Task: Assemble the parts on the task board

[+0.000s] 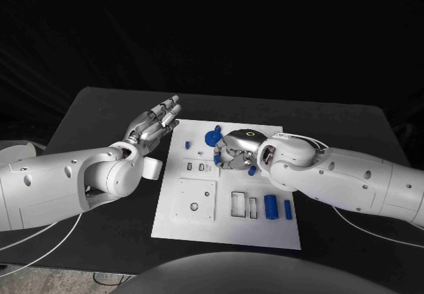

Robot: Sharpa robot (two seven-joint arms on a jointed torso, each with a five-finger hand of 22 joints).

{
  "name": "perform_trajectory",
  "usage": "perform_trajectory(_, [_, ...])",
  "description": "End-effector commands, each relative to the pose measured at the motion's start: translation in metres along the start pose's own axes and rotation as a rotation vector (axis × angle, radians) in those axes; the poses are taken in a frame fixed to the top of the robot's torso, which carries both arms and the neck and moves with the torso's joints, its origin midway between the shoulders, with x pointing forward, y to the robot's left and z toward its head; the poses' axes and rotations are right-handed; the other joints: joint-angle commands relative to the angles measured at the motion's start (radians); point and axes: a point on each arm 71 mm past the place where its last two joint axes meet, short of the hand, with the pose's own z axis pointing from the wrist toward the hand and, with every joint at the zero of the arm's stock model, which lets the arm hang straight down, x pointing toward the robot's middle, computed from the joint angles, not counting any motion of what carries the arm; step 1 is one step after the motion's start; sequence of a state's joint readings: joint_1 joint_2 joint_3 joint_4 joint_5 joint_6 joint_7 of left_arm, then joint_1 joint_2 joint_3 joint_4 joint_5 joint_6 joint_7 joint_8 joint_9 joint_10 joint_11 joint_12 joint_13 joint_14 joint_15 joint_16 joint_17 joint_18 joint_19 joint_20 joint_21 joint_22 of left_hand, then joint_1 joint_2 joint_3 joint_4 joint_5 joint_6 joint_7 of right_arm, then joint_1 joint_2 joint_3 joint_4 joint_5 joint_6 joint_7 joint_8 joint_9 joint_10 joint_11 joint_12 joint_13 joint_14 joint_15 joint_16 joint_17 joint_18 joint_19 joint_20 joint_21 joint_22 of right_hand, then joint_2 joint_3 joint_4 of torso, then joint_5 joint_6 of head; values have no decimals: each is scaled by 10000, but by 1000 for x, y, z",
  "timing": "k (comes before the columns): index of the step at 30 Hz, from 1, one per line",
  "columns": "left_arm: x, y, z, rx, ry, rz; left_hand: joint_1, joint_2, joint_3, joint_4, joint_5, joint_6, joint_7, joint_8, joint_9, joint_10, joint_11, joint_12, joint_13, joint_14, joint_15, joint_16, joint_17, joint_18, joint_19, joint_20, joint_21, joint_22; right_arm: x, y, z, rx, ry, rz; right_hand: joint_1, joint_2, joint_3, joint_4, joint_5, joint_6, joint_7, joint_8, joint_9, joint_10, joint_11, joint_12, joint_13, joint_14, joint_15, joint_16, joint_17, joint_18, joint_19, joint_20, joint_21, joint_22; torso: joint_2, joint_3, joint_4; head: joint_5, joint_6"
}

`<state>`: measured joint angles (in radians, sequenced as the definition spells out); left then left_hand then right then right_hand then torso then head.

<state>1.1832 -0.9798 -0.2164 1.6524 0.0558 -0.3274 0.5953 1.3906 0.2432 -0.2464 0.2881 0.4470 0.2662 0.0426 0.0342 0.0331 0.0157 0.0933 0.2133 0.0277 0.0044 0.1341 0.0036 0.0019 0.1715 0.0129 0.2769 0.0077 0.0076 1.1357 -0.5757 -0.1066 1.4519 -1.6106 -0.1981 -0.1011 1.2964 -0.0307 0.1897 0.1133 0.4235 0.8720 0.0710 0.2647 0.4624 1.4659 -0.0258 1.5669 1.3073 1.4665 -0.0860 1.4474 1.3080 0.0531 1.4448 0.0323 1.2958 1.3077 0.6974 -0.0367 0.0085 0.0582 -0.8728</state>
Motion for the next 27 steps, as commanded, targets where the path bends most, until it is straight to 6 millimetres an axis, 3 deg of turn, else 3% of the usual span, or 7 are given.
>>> perform_trajectory(1, [2,-1,1,83,181,-87,96,20,33,2,32,-12,41,30,8,-7,88,51,15,11,90,35,16,86,5,51,44,11,2,2,0,-110,182,-248,-20,-87,57,-8,-45,-66,13,-61,-6,1049,85,39,2635,757,82,-64,1770,181,-63,0,-45,920,-3,2,-2,8,2])
perform_trajectory(17, [2,0,1,47,176,-80,95,30,37,4,34,-13,47,31,8,-8,90,46,14,10,92,34,15,86,5,53,44,11,4,4,1,-125,418,-269,-58,-128,82,-45,-312,-127,6,-208,-53,1049,82,39,2635,744,83,-112,1741,193,-82,4,-106,901,0,2,4,6,2])
perform_trajectory(27, [1,0,1,-4,162,-102,94,49,45,6,38,-4,66,33,10,-10,88,44,13,10,96,34,15,86,7,56,45,12,5,4,2,-4,570,-380,-291,-239,-71,-65,-1649,-411,76,-648,-184,1049,143,39,2635,716,129,-209,1682,214,-120,44,-263,868,2,4,-3,13,2])
